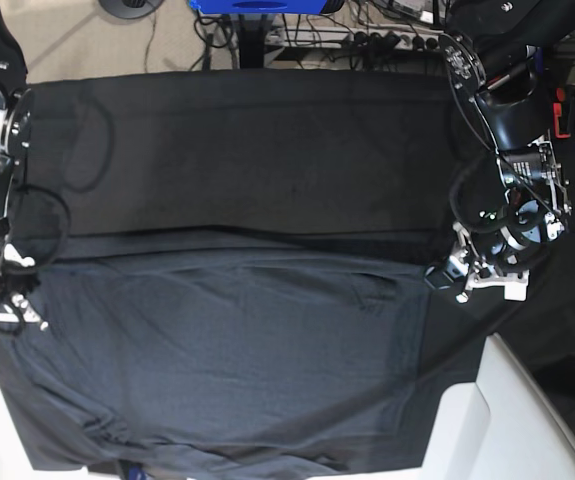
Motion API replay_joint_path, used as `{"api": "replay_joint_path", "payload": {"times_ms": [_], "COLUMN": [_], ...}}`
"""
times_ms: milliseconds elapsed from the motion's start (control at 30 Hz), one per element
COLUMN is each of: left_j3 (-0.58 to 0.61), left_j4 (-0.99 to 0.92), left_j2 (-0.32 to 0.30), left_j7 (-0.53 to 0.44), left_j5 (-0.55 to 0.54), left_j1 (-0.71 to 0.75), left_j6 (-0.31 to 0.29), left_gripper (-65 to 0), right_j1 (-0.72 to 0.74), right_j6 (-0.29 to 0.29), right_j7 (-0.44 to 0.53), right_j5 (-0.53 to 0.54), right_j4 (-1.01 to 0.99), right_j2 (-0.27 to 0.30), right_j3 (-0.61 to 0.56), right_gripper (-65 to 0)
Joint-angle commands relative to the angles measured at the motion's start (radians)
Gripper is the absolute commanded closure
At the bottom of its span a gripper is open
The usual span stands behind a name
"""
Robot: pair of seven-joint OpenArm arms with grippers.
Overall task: Fold the T-shirt properly
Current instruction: 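Drag the collar edge with both grippers toward the hem, folding it over, then regrasp the folded edge with the left gripper near the shirt's side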
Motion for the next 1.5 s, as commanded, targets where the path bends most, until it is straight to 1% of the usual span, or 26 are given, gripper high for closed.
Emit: {"api": "replay_joint_path", "payload": {"times_ms": [0,167,233,333,400,433,467,533,633,700,733,800,867,900,933,1000,1033,1100,1133,1233,1267,1300,1367,1400,1433,1467], "left_j3": [0.0,0.001,0.024,0.049,0.049,0.047,0.047,0.047,0.046,0.046,0.046,0.046,0.046,0.046,0.046,0.049,0.05,0.047,0.046,0.049,0.05,0.052,0.056,0.064,0.073,0.073], "left_j4": [0.019,0.013,0.013,0.02,0.013,0.008,0.004,0.002,0.007,0.028,0.053,0.136,0.238,0.292,0.341,0.424,0.449,0.476,0.482,0.502,0.513,0.524,0.538,0.538,0.536,0.528], "left_j2": [-0.012,-0.012,-0.012,-0.015,-0.018,-0.018,-0.018,-0.023,-0.052,-0.071,-0.078,-0.086,-0.095,-0.095,-0.098,-0.098,-0.098,-0.1,-0.101,-0.118,-0.118,-0.115,-0.117,-0.117,-0.118,-0.118], "left_j7": [-0.01,-0.071,-0.077,-0.077,-0.079,-0.081,-0.093,-0.139,-0.185,-0.189,-0.189,-0.189,-0.189,-0.188,-0.186,-0.186,-0.186,-0.191,-0.191,-0.196,-0.212,-0.232,-0.275,-0.289,-0.297,-0.3], "left_j5": [-0.021,-0.021,-0.021,-0.021,-0.021,-0.021,-0.021,-0.021,-0.029,-0.031,-0.031,-0.032,-0.032,-0.032,-0.032,-0.024,-0.023,-0.023,-0.021,-0.021,-0.021,-0.021,-0.021,-0.023,-0.023,-0.023], "left_j1": [-0.024,-0.024,-0.024,-0.026,-0.043,-0.044,-0.047,-0.05,-0.052,-0.052,-0.047,-0.023,0.029,0.063,0.103,0.191,0.237,0.326,0.362,0.459,0.488,0.511,0.569,0.585,0.596,0.605], "left_j6": [-0.006,-0.006,-0.006,-0.006,-0.006,-0.006,-0.006,-0.006,-0.009,-0.012,-0.013,-0.015,-0.015,-0.018,-0.026,-0.049,-0.05,-0.055,-0.055,-0.058,-0.058,-0.058,-0.058,-0.061,-0.076,-0.111], "left_gripper": [0.0,0.0,0.0,-0.2,-14.0,-19.9,-25.0,-35.5,-46.7,-51.2,-52.5,-53.8,-53.2,-52.8,-52.7,-52.5,-52.5,-52.3,-52.3,-52.3,-52.3,-52.7,-53.5,-53.6,-53.6,-53.6], "right_j1": [0.033,0.033,0.033,0.03,0.03,0.03,0.028,0.027,0.001,-0.033,-0.061,-0.141,-0.242,-0.296,-0.335,-0.42,-0.458,-0.504,-0.526,-0.572,-0.582,-0.592,-0.593,-0.587,-0.569,-0.538], "right_j6": [0.002,0.002,0.002,0.002,0.004,0.008,0.028,0.108,0.222,0.265,0.269,0.271,0.271,0.271,0.271,0.271,0.271,0.272,0.275,0.278,0.278,0.28,0.28,0.28,0.286,0.3], "right_j7": [0.015,0.015,0.033,0.07,0.096,0.115,0.139,0.196,0.286,0.339,0.357,0.392,0.414,0.417,0.415,0.414,0.414,0.412,0.397,0.334,0.319,0.311,0.311,0.313,0.313,0.311], "right_j5": [-0.002,-0.002,-0.002,-0.002,-0.002,-0.002,-0.002,-0.002,-0.001,0.003,0.003,0.004,0.006,0.012,0.035,0.098,0.136,0.228,0.283,0.414,0.458,0.507,0.596,0.613,0.618,0.618], "right_j4": [0.015,0.015,0.015,0.015,0.016,0.016,0.016,0.016,0.032,0.072,0.107,0.222,0.357,0.424,0.486,0.584,0.615,0.624,0.622,0.621,0.618,0.604,0.559,0.526,0.483,0.426], "right_j2": [0.016,0.015,0.015,0.015,0.013,0.013,0.013,0.013,0.015,0.015,0.018,0.016,0.012,-0.004,-0.039,-0.096,-0.113,-0.148,-0.154,-0.154,-0.154,-0.154,-0.153,-0.142,-0.129,-0.122], "right_j3": [-0.001,0.001,0.001,0.001,0.001,0.001,0.001,-0.001,0.005,0.007,0.008,0.008,0.021,0.044,0.073,0.151,0.191,0.252,0.277,0.298,0.3,0.3,0.3,0.3,0.292,0.297], "right_gripper": [0.0,-1.4,-6.8,-19.4,-27.2,-29.4,-30.3,-30.3,-30.3,-30.3,-30.3,-30.3,-30.3,-30.3,-30.3,-30.8,-30.8,-30.8,-31.2,-32.0,-34.1,-37.7,-47.6,-50.6,-51.2,-50.6]}}
